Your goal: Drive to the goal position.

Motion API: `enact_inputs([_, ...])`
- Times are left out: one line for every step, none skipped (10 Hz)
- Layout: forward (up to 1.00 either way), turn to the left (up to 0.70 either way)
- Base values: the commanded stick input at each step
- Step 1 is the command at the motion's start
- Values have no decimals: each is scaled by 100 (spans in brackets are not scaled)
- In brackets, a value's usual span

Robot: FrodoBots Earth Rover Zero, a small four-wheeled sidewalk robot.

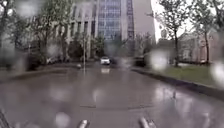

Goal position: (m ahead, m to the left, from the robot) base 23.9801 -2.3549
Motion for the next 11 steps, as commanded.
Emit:
enact_inputs([70,0])
enact_inputs([70,0])
enact_inputs([70,0])
enact_inputs([70,0])
enact_inputs([70,0])
enact_inputs([70,0])
enact_inputs([70,0])
enact_inputs([70,0])
enact_inputs([70,0])
enact_inputs([70,0])
enact_inputs([70,0])
